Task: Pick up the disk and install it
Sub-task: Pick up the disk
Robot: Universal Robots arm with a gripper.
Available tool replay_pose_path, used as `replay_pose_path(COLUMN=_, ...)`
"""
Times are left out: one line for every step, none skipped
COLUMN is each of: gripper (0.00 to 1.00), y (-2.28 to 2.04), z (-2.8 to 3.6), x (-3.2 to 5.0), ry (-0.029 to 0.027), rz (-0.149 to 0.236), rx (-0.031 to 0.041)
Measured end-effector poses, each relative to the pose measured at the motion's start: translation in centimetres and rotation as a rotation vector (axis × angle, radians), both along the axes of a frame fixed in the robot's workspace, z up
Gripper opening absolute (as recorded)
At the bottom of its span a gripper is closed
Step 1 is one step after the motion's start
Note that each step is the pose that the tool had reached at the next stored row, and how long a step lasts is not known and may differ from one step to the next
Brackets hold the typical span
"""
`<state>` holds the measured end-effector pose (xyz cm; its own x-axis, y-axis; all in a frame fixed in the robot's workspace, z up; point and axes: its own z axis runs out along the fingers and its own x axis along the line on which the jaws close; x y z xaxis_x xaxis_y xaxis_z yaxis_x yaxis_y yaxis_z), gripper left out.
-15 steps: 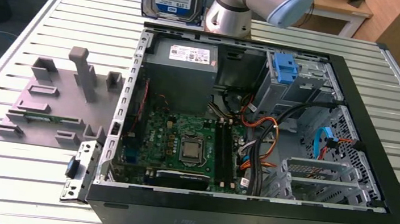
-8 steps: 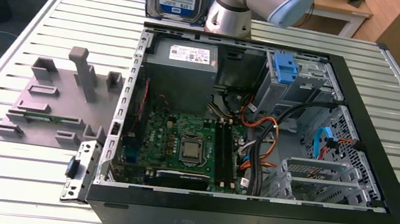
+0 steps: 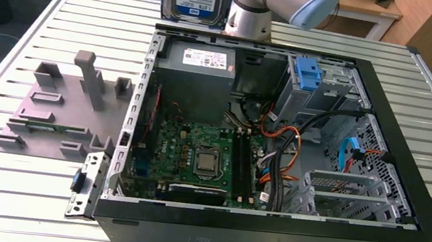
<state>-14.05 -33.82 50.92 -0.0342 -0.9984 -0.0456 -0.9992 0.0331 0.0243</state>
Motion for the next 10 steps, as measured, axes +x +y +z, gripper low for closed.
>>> replay_pose_path(gripper=0.35, y=0.00, z=0.00, x=0.01, ry=0.0000, rz=0.000, rx=-0.0001)
replay_pose_path(gripper=0.35, y=0.00, z=0.00, x=0.01, ry=0.0000, rz=0.000, rx=0.0000)
replay_pose_path(gripper=0.35, y=0.00, z=0.00, x=0.01, ry=0.0000, rz=0.000, rx=0.0001)
replay_pose_path(gripper=0.35, y=-0.04, z=0.00, x=0.02, ry=0.0000, rz=0.000, rx=0.0002)
replay_pose_path(gripper=0.35, y=-0.10, z=0.00, x=0.02, ry=0.0001, rz=0.000, rx=0.0002)
replay_pose_path(gripper=0.35, y=-0.19, z=-0.01, x=0.02, ry=0.0001, rz=0.000, rx=0.0003)
replay_pose_path(gripper=0.35, y=-0.28, z=-0.01, x=0.03, ry=0.0000, rz=0.000, rx=0.0003)
replay_pose_path(gripper=0.35, y=-0.39, z=-0.01, x=0.05, ry=0.0001, rz=0.000, rx=0.0003)
replay_pose_path(gripper=0.35, y=-0.52, z=-0.02, x=0.07, ry=0.0001, rz=0.000, rx=0.0002)
replay_pose_path(gripper=0.35, y=-0.69, z=-0.02, x=0.10, ry=0.0001, rz=0.000, rx=0.0002)
